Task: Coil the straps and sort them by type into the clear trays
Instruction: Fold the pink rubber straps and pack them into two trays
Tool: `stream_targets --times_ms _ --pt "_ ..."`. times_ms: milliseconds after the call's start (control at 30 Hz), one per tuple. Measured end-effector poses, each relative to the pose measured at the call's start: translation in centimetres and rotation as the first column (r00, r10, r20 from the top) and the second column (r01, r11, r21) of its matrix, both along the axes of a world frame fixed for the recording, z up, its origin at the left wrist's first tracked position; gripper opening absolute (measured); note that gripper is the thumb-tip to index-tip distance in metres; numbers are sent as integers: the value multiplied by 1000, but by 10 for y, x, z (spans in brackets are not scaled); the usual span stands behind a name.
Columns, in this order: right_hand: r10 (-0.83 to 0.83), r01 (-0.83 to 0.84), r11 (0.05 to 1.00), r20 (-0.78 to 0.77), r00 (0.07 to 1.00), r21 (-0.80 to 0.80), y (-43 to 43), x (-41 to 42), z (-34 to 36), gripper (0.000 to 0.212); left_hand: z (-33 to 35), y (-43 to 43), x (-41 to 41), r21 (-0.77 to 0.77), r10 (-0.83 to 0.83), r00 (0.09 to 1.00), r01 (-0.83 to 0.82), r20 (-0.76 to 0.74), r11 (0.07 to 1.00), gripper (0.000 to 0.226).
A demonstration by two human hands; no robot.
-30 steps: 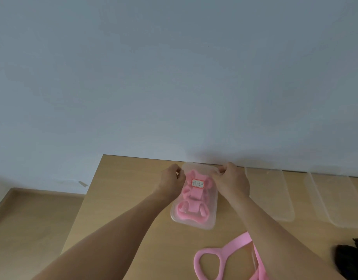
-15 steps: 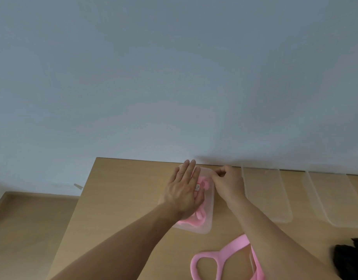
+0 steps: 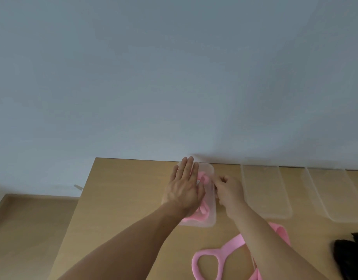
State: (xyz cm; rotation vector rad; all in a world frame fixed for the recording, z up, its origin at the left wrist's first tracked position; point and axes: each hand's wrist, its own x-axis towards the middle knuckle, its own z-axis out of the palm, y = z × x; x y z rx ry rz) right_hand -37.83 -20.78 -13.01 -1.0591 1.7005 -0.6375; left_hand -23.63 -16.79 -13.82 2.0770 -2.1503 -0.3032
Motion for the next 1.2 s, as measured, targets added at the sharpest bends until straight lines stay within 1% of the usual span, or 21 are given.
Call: stream_targets --times_ms 67,133,167,233,300,367,433,500,567,633,667,700,767,833,933,1000,1067,1200 --pt "25 -30 998 -110 994 -49 3 0 -1 38 1 -2 0 -1 2 1000 -2 -22 1000 79" --pt "71 -91 992 -197 978 -93 -1 5 6 36 2 -4 1 9 7 1000 -6 -30 1000 80" --pt "89 -107 990 -183 979 -95 -2 6 10 33 2 -5 1 10 13 999 -13 -29 1000 80" --pt "102 -105 993 -41 994 -55 4 1 14 24 2 -6 1 15 40 999 -40 -31 999 79" --pt "131 -130 991 77 988 -20 25 -10 12 22 2 -8 2 14 67 997 -67 -36 998 78" --pt "159 -159 987 100 982 -2 50 -20 8 28 2 -11 3 -17 69 997 -69 -28 997 74" --pt "131 -132 991 100 986 6 61 -23 7 36 1 -14 3 -62 60 998 -61 -13 996 69" --pt "124 -124 992 47 991 -6 56 -22 8 37 2 -16 3 -78 68 998 -69 -17 995 66" --pt "151 -153 988 -31 988 -36 47 -20 13 36 4 -18 3 -66 89 996 -91 -29 994 63" --pt "203 -214 975 -146 968 -64 43 -19 16 33 10 -17 3 -17 86 996 -86 -33 996 70" --pt "218 -234 970 -184 958 -70 43 -18 17 32 11 -13 3 17 66 998 -66 -23 998 75" --pt "222 -239 968 -190 957 -76 44 -16 18 31 11 -7 3 45 40 999 -40 -4 998 77" --pt "208 -221 972 -147 967 -78 45 -13 20 28 8 10 4 74 8 1000 -10 28 997 75" --pt "199 -207 975 -95 975 -76 48 -12 22 24 5 22 4 71 36 999 -36 11 997 71" --pt "226 -226 972 -8 974 -60 57 -17 21 17 5 18 4 66 49 999 -49 -2 997 69" --pt "201 -199 980 75 977 -34 64 -19 19 11 3 14 6 57 27 1000 -27 5 998 68" --pt "181 -179 983 75 981 -34 65 -19 16 8 1 12 8 48 17 1000 -17 -2 999 68" --pt "201 -198 979 60 978 -55 62 -20 14 7 1 13 9 -22 3 999 -4 -50 1000 68"
